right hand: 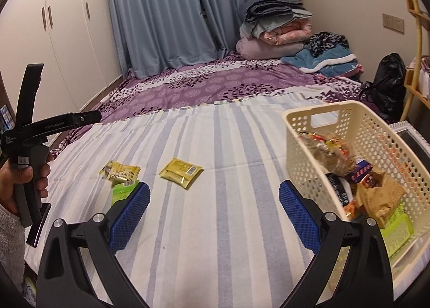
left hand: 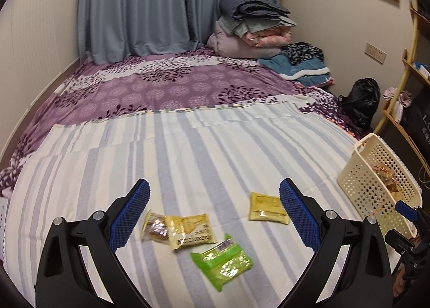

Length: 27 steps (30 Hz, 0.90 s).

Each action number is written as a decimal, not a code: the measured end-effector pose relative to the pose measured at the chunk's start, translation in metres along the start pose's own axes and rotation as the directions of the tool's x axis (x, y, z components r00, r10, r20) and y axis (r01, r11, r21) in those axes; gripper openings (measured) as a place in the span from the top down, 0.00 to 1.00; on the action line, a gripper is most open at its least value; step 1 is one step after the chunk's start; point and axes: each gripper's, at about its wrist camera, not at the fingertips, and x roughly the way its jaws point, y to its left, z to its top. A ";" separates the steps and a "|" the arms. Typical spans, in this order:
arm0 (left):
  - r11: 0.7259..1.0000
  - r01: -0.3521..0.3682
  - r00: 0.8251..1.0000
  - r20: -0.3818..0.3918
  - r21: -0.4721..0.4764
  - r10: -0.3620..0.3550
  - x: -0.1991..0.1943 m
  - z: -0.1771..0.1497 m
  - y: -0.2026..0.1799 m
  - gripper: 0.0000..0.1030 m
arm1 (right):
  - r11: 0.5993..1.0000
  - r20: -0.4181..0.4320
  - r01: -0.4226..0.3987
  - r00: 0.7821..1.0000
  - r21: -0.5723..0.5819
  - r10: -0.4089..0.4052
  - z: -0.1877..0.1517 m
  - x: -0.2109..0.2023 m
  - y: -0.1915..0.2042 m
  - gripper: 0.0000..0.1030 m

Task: Organize snacks
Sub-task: 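Move both open tools back over the remaining snacks on the bed, then grasp the green wafer pack with the right tool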

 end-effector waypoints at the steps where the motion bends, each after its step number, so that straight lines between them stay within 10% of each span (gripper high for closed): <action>1: 1.000 -0.008 1.000 -0.009 -0.010 0.008 0.002 -0.003 0.006 0.04 | 1.000 -0.006 -0.005 1.000 -0.002 0.005 -0.001 0.002 0.001 0.07; 27: 0.973 -0.144 0.987 -0.091 -0.178 0.130 0.000 -0.056 0.108 0.04 | 0.918 -0.313 -0.283 0.930 -0.277 0.192 -0.035 0.133 0.155 0.07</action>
